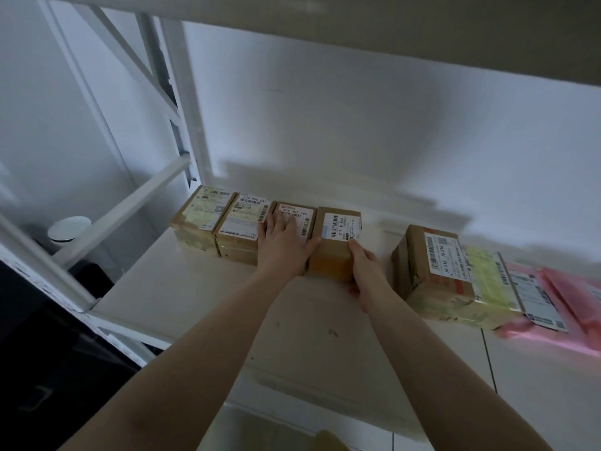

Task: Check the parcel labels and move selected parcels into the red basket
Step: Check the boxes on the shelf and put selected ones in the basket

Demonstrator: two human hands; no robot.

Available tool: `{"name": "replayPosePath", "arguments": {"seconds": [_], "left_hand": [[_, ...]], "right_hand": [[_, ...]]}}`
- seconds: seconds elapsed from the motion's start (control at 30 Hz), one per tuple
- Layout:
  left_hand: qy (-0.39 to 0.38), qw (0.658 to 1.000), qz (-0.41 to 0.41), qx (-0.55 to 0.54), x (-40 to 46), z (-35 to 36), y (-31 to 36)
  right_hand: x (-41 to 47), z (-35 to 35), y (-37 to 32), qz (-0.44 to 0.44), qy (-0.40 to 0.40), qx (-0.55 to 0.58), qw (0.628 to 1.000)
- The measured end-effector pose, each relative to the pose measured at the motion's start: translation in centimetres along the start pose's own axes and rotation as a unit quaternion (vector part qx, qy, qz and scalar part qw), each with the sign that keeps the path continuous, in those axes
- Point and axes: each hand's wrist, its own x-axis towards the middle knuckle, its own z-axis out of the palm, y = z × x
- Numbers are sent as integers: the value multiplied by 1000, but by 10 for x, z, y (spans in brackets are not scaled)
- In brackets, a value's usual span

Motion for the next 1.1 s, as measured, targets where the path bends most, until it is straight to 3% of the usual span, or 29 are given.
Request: {"name": "replayPosePath", "arguments": {"seconds": [0.27,0.77,0.93,1.1], "left_hand": [[17,999,27,26,-7,3,-5],[49,999,0,20,-9,5,2],[106,988,90,-68,-27,4,34],[8,957,128,-260,-61,19,106]], "right_hand": [[18,7,14,-23,68,-174,982],[11,-6,10,-53,-19,-233,971],[-25,-31,25,-42,13,-107,993],[-49,-76,49,50,36,62,996]]}}
